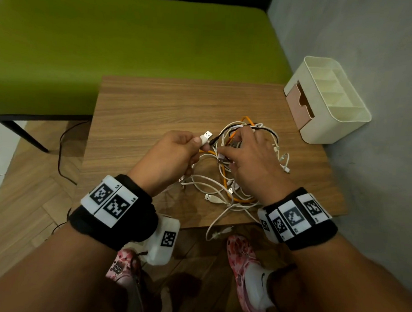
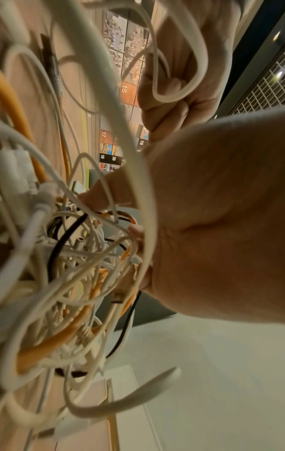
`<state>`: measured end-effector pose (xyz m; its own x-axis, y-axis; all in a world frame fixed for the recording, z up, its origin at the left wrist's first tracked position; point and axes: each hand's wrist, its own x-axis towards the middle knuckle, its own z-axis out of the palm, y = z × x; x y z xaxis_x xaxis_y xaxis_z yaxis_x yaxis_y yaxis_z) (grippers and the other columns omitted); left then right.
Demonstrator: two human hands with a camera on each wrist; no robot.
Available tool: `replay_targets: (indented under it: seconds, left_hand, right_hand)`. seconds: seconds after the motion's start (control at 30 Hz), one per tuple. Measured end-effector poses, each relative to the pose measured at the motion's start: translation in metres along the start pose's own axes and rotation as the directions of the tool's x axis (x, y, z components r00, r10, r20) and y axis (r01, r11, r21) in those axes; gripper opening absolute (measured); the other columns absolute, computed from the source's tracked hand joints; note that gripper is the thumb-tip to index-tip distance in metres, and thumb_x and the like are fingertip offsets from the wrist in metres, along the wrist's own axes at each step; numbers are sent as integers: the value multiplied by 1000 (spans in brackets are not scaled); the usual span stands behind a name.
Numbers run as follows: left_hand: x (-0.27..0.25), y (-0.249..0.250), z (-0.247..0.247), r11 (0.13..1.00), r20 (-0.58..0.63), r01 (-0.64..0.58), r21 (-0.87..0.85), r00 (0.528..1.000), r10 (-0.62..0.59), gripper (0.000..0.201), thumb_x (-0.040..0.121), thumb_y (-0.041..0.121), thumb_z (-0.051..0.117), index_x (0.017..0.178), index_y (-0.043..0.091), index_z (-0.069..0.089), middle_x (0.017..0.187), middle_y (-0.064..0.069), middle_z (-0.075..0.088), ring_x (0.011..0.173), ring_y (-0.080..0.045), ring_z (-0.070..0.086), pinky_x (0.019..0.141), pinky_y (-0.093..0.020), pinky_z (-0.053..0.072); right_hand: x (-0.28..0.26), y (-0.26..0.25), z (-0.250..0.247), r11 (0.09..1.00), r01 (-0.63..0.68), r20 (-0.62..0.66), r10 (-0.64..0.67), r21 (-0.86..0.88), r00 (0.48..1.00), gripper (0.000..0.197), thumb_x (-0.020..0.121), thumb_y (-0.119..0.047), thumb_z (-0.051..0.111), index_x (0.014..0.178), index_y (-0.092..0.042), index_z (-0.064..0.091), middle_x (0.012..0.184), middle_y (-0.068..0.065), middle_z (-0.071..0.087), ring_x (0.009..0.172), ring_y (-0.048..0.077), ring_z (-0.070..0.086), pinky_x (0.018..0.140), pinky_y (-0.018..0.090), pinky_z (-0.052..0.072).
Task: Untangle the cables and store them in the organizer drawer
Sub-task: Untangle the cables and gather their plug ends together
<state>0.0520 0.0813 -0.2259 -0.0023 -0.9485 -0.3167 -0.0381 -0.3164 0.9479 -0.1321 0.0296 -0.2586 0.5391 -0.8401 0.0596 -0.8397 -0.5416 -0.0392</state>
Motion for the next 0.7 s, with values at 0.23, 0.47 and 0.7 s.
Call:
replay_targets:
  seconds: [0.23,0.47,0.7]
  left_hand:
    - [1,-2,1,999,36,-28,39,999,27,20,105,17,40,96,11,56,68,-2,64,52,-13,46,55,-28,38]
    - [6,-8,7,999,23,32,44,999,-33,17,104,10,40,93,13,53,85,-11,71,49,-7,53,48,-19,46]
    - [12,-11,8,999,-1,-39,-22,999,39,4,100,7,49,97,9,50,71,-5,67,58,-10,60,56,-25,53]
  right_hand:
    - [1,1,2,999,-49,45,50,-14,998,44,82,-20,67,124,-32,61,118,7,42,109,29,39,83,39,34]
    - [3,8,10,973,11,-189,34,232,981,15,83,-23,72,97,-20,67,96,6,48,89,26,45,70,43,45]
    - [-3,4,-8,886,101,-339,66,453,938,12,91,-30,62,99,-21,66,113,0,49,105,18,43,87,41,40]
